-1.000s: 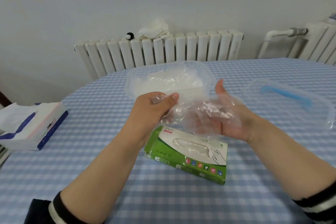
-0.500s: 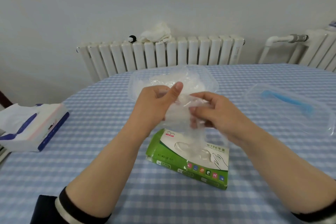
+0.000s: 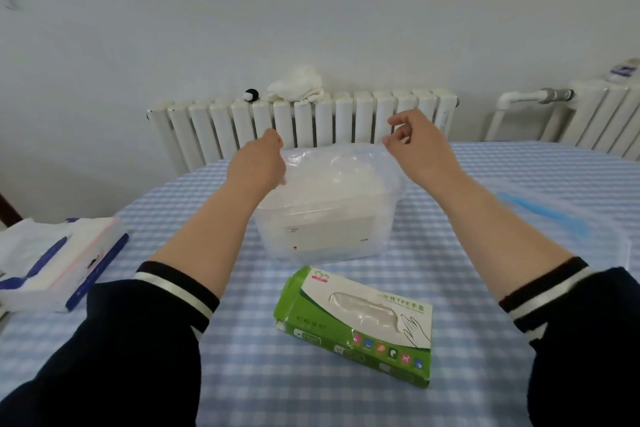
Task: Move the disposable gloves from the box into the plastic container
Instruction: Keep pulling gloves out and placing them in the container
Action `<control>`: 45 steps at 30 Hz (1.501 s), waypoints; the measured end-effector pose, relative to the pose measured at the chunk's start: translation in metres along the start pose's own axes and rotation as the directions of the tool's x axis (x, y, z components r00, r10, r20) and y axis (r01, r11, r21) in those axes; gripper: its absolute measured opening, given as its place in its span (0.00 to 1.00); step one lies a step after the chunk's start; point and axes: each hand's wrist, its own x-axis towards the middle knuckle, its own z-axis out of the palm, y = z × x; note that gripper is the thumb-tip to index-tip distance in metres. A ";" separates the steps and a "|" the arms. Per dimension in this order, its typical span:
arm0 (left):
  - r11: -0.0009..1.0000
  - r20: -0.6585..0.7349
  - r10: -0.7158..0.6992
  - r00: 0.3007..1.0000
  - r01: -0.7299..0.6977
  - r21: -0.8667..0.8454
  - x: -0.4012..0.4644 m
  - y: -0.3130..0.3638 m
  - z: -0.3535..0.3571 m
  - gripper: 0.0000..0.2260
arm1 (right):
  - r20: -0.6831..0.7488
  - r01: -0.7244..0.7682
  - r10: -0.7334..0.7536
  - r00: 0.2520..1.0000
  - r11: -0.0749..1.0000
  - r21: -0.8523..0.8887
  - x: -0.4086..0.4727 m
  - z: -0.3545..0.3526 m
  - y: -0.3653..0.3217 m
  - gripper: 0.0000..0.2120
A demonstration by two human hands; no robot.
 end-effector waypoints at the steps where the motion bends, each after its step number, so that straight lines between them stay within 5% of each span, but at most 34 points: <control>1: 1.000 0.014 0.010 1.000 -0.011 0.008 0.002 0.002 0.001 0.20 | -0.042 0.047 -0.047 0.998 0.999 0.006 -0.008 -0.001 0.002 0.11; 4: 0.999 0.148 0.031 0.989 -0.028 -0.023 0.003 0.009 0.004 0.16 | -0.052 0.166 -0.164 0.985 0.985 0.043 -0.037 -0.004 -0.002 0.10; 7: 0.981 0.201 0.124 0.972 -0.151 0.124 0.002 0.008 0.013 0.18 | 0.027 0.213 -0.219 0.975 0.968 0.135 -0.065 -0.009 -0.007 0.07; 10: 0.843 0.085 0.355 0.931 -0.358 0.401 0.001 0.003 0.016 0.21 | 0.258 0.212 -0.246 0.934 0.966 0.150 -0.087 -0.016 -0.009 0.04; 12: 0.780 -0.040 0.508 0.860 -0.440 0.446 -0.001 0.001 0.012 0.21 | 0.495 0.199 -0.221 0.841 0.975 0.097 -0.098 -0.016 -0.007 0.03; 17: 0.861 -0.251 0.500 0.829 -0.445 0.247 -0.020 -0.006 0.001 0.23 | 0.820 0.351 -0.100 0.564 0.928 -0.129 -0.116 0.001 0.007 0.09; 23: 0.891 -0.057 0.454 0.889 -0.453 0.025 -0.048 -0.012 0.010 0.16 | 0.894 0.340 -0.036 0.446 0.931 -0.132 -0.126 0.015 0.023 0.25; 25: 0.915 0.007 0.404 0.915 -0.404 0.008 -0.047 -0.014 0.014 0.14 | 0.892 0.360 -0.059 0.449 0.925 -0.120 -0.128 0.019 0.025 0.28; 28: 0.902 -0.072 0.429 0.901 -0.422 0.094 -0.048 -0.018 0.018 0.28 | 0.877 0.381 -0.090 0.472 0.918 -0.111 -0.130 0.024 0.027 0.23; 31: 0.851 -0.299 0.526 0.796 -0.495 0.178 -0.055 -0.018 0.025 0.27 | 0.843 0.396 -0.133 0.522 0.913 -0.102 -0.132 0.028 0.029 0.08; 34: 0.806 -0.416 0.587 0.695 -0.551 0.218 -0.067 -0.020 0.031 0.20 | 0.819 0.401 -0.157 0.552 0.911 -0.095 -0.134 0.031 0.030 0.06; 39: 0.872 -0.111 0.438 0.892 -0.391 0.293 -0.072 -0.024 0.029 0.35 | 0.828 0.279 -0.132 0.544 0.960 -0.030 -0.134 0.027 0.026 0.06; 45: 0.904 -0.169 0.392 0.905 -0.344 0.254 -0.070 -0.026 0.032 0.35 | 0.714 0.118 -0.124 0.689 0.991 0.057 -0.133 0.027 0.021 0.11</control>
